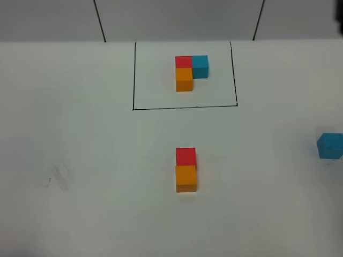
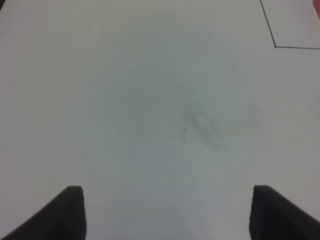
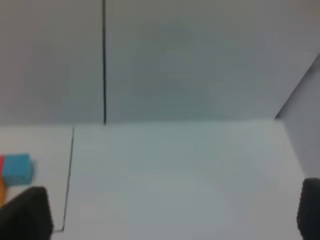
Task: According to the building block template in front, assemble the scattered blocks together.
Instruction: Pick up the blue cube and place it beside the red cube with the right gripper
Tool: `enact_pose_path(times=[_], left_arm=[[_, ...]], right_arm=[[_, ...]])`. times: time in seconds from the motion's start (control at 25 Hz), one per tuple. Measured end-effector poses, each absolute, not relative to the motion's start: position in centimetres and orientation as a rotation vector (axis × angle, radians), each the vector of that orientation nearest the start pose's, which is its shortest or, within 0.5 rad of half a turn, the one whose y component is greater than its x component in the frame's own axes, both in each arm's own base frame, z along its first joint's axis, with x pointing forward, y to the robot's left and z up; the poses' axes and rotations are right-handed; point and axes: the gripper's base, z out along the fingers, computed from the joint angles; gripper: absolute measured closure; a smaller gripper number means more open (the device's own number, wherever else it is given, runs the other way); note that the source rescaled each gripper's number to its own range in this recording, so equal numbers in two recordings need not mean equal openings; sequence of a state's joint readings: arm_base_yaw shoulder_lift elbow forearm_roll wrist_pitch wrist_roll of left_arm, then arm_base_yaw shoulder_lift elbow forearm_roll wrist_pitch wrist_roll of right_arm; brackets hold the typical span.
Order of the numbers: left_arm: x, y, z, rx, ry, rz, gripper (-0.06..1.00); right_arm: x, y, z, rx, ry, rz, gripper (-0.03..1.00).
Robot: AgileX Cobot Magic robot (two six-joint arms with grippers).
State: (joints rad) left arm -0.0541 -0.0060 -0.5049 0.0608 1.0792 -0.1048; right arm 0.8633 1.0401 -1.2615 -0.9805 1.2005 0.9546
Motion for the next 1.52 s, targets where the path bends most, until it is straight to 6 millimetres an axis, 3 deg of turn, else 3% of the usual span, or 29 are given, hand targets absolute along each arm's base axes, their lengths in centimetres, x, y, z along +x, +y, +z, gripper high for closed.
enact_pose_path(times=[0.12, 0.28, 0.48, 0.84, 1.16, 1.32, 1.52], left_arm=[[-0.7, 0.5, 27.7, -0.056, 2.050, -0.026, 0.42], [-0.7, 0.5, 27.7, -0.056, 2.050, -0.026, 0.42], [-0.7, 0.5, 27.7, -0.056, 2.050, -0.026, 0.42], [-0.7, 0.5, 27.7, -0.057, 2.050, -0.026, 0.42], [-0.7, 0.5, 27.7, -0.057, 2.050, -0.026, 0.42], [-0.7, 0.5, 27.7, -0.057, 2.050, -0.026, 0.42], [-0.7, 0.5, 27.7, -0.057, 2.050, -0.026, 0.42]], right_arm=[[12.6, 3.4, 47.2, 0.049, 1.864, -0.126, -0.03], [7.9, -2.0, 48.7, 0.036, 1.755, -0.127, -0.03], [4.9, -5.3, 48.8, -0.038, 1.692, -0.172, -0.02], [4.9, -4.6, 48.3, -0.149, 1.739, -0.157, 0.07], [5.0, -4.1, 46.9, -0.112, 1.870, -0.414, 0.08], [6.3, -2.9, 44.8, -0.105, 2.001, -0.404, 0.09], [9.8, -2.1, 39.9, -0.066, 2.250, -0.490, 0.10]])
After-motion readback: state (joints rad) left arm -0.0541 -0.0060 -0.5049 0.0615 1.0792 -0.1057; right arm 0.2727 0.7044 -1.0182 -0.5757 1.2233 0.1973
